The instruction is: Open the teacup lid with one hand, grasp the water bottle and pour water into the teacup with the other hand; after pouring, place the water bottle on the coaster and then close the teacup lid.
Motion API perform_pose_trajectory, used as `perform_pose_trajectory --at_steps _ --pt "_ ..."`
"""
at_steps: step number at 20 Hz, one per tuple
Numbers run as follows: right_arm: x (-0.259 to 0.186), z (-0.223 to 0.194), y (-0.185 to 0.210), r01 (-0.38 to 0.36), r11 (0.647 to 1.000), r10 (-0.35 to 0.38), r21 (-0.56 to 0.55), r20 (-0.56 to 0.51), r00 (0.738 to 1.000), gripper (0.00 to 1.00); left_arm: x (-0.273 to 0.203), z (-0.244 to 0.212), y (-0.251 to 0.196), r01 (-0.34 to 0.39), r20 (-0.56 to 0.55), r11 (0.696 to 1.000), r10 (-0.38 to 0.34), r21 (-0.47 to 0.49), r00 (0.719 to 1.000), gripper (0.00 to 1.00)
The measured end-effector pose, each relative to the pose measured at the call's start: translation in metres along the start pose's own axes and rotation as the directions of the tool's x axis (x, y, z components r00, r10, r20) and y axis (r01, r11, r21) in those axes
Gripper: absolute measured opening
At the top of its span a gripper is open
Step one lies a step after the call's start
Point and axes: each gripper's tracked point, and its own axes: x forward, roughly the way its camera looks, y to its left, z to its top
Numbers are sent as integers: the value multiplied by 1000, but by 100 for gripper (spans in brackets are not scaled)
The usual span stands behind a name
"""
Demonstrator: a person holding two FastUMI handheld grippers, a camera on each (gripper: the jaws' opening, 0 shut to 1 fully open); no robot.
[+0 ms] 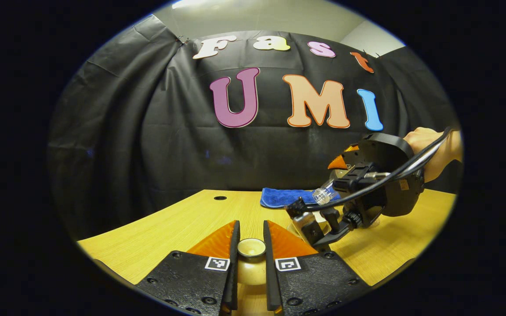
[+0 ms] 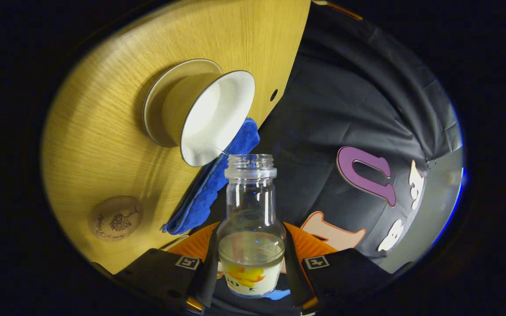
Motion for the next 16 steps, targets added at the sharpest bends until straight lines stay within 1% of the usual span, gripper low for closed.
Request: perform_pose_trajectory --at_steps 3,6,7,9,11,12,13,14,15,16 --pt "3 -2 8 -49 995 50 88 -2 999 71 -1 1 1 -5 -1 1000 5 0 1000 23" --pt "1 0 15 -116 972 113 203 23 993 72 -2 0 2 -6 -1 1000 6 0 1000 23" --pt "-1 2 19 -145 957 140 251 37 989 72 -1 1 2 -8 -1 1000 8 -1 1000 23" --pt "-5 6 22 -201 916 187 348 73 980 72 -1 1 2 -9 -1 1000 9 -1 1000 23" --pt "-10 10 19 -223 868 197 444 105 975 70 -2 2 2 -9 -2 1000 9 -1 1000 23" --pt "-12 11 18 -236 835 201 497 123 972 70 -1 1 2 -9 -2 1000 9 -1 1000 23" --pt "-10 12 18 -254 793 210 554 144 967 70 -1 1 1 -8 -2 1000 8 -1 1000 23" --pt "-11 12 18 -283 711 220 644 179 959 70 -1 1 2 -9 -3 1000 9 -1 1000 23" --pt "-13 15 17 -306 636 220 708 214 952 69 -1 0 2 -9 -3 1000 9 -1 1000 23" --pt "-14 16 18 -320 546 214 774 241 947 69 -2 0 2 -9 -2 1000 9 -1 1000 23"
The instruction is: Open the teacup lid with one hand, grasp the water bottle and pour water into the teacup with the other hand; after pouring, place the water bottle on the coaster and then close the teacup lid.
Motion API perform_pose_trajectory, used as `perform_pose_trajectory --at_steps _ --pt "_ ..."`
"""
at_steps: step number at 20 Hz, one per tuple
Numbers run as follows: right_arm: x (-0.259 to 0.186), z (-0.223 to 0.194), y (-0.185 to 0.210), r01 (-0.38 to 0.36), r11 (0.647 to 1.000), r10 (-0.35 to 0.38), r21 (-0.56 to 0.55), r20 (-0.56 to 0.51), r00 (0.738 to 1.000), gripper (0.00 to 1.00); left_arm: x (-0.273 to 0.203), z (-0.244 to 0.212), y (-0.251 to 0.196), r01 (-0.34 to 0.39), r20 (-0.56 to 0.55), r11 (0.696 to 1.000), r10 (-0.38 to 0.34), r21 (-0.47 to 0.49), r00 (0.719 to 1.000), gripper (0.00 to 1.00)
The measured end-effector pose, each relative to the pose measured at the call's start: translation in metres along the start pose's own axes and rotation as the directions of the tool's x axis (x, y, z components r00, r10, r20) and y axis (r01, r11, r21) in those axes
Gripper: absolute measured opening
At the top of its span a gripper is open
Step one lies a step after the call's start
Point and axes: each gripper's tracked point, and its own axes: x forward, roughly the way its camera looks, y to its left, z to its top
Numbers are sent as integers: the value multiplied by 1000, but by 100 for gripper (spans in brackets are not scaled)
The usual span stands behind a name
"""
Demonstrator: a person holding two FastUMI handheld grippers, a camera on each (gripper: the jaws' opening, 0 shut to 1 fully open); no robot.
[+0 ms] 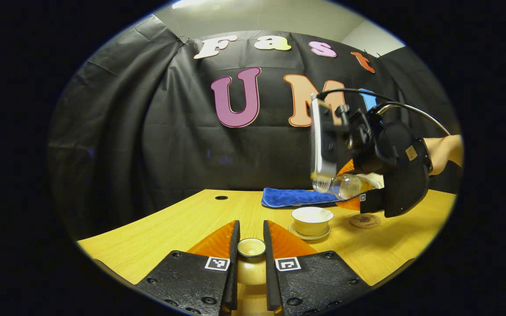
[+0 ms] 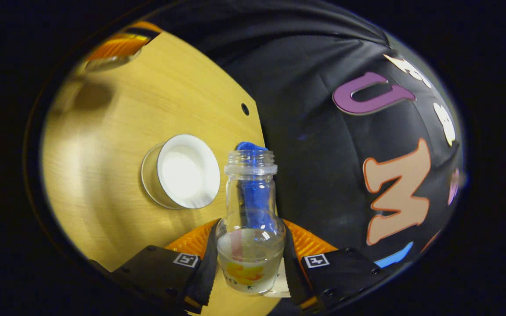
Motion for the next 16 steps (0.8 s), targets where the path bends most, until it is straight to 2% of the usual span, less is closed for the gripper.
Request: perform_pose_trajectory --at_steps 1,2,4,6,8,9,11,13,14,16 --pt "-2 -1 -4 -8 994 5 108 24 1000 69 0 0 0 0 -1 1000 0 0 1000 23" --pt "-4 -7 -10 -12 978 3 209 43 999 75 0 0 1 -3 -1 1000 3 0 1000 23" --pt "-9 -29 -32 10 920 -34 391 55 998 70 0 0 2 -8 -2 1000 8 1 1000 23" --pt "-11 -47 -62 53 820 -113 571 70 991 70 1 -1 2 -12 -3 1000 12 1 1000 23" --pt "-15 -67 -85 66 691 -172 719 74 982 74 0 0 3 -18 -3 1000 18 1 1000 23" --pt "-16 -76 -98 81 634 -206 769 68 976 70 0 0 3 -19 -3 1000 19 1 1000 23" --pt "-20 -102 -105 115 551 -259 827 38 965 73 1 -1 3 -22 -3 1000 22 2 1000 23" --pt "-24 -111 -103 93 496 -266 863 49 963 72 1 0 4 -28 -4 1000 28 2 1000 23" --pt "-24 -114 -102 78 479 -265 874 60 962 70 2 0 5 -31 -3 1000 31 3 1000 23" --pt "-18 -110 -96 43 447 -278 893 93 956 73 2 -1 4 -36 -4 999 36 3 999 23"
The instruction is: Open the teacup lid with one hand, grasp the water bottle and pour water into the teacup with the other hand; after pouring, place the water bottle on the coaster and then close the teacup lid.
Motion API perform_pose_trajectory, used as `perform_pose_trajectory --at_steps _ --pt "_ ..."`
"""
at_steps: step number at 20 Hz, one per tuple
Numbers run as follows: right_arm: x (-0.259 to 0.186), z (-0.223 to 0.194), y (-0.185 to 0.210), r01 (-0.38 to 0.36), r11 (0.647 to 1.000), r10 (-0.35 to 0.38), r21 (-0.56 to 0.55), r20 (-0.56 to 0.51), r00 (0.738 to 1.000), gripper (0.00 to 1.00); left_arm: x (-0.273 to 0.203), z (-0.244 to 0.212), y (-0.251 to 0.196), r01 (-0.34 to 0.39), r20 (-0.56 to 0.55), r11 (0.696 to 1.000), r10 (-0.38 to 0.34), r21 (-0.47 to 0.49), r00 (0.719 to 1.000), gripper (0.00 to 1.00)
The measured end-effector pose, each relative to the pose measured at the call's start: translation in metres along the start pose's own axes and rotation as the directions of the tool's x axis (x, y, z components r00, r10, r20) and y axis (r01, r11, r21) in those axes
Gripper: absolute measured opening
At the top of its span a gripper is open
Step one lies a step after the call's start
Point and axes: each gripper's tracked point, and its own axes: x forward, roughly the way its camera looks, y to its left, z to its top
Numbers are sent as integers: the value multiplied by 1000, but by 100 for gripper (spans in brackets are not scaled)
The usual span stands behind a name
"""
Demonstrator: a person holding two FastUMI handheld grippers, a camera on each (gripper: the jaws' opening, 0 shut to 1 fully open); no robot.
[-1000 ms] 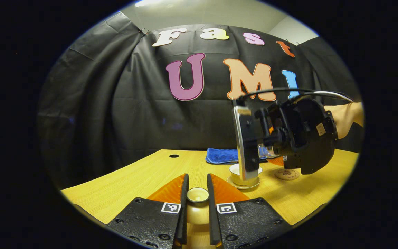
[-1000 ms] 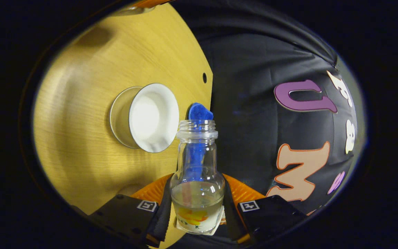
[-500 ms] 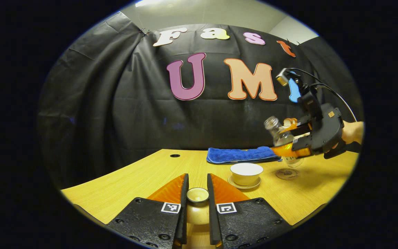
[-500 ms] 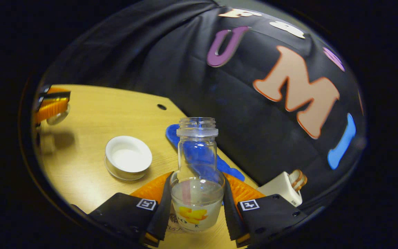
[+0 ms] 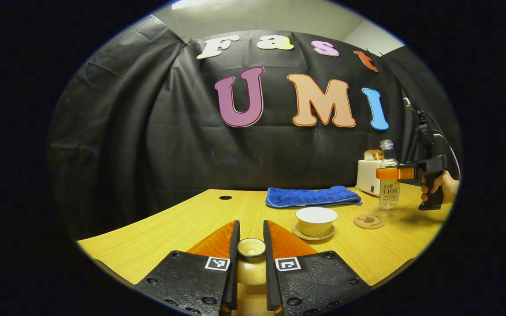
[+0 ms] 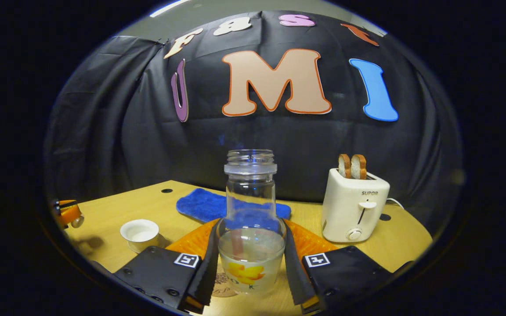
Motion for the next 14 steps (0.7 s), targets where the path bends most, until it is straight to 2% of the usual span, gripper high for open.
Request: perform_pose_trajectory --at_steps 5,8,14 --pt "29 -37 14 -41 999 41 12 7 999 71 0 2 0 -2 1 1000 2 -1 1000 23" --pt "27 -41 25 -19 1000 20 -9 26 999 73 0 1 1 -1 2 1000 1 0 1000 23" --pt "21 -46 23 26 1000 -26 -3 78 997 71 0 0 2 -1 3 1000 1 1 1000 23"
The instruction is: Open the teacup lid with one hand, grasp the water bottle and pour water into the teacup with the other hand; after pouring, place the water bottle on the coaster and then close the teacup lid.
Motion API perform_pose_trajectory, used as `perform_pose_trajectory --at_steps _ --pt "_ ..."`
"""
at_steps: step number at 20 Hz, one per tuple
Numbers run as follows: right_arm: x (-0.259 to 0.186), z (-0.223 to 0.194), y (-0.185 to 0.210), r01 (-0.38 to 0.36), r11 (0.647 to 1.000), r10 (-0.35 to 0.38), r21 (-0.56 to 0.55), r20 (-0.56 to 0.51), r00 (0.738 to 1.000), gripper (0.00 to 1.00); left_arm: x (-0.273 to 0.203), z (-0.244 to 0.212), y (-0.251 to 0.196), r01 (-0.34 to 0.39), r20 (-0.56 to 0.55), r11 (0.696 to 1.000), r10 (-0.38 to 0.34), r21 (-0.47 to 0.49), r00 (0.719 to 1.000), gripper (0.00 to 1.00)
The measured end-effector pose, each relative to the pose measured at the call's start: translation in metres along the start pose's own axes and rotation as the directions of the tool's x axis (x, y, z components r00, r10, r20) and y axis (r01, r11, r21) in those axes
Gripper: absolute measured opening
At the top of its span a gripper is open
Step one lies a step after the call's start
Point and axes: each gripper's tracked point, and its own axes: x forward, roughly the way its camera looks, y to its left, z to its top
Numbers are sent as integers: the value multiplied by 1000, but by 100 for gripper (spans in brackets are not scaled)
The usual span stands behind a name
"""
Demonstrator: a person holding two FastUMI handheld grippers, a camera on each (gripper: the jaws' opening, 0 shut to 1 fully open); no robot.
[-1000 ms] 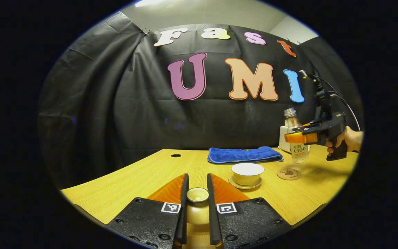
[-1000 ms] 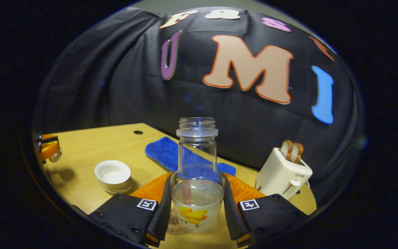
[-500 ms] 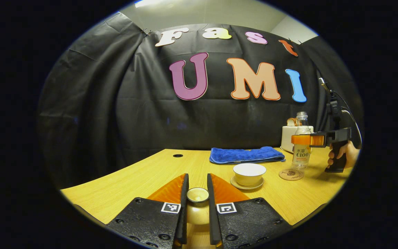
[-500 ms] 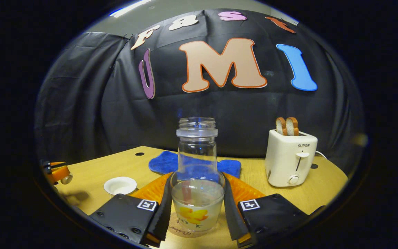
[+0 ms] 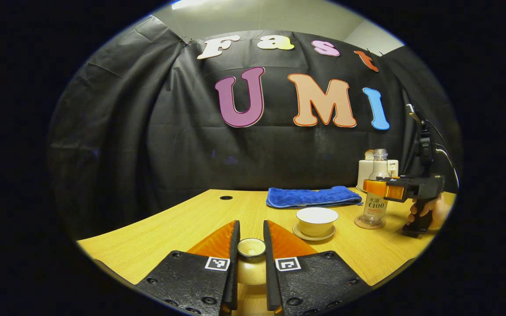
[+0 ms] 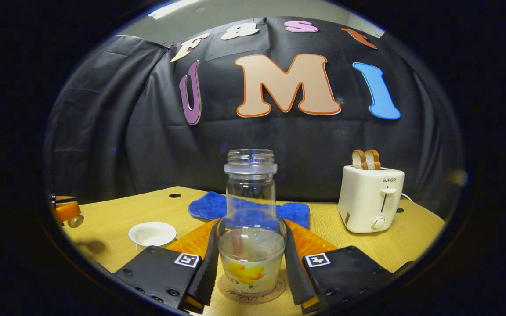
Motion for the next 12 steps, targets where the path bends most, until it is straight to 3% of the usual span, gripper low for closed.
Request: perform_pose_trajectory --at_steps 8,12 --pt "-3 -2 -2 -13 1000 12 11 43 999 71 1 0 2 -16 1 1000 16 0 1000 23" --pt "-4 -3 -4 0 1000 -1 11 55 998 76 1 0 2 -20 0 1000 20 -1 1000 22"
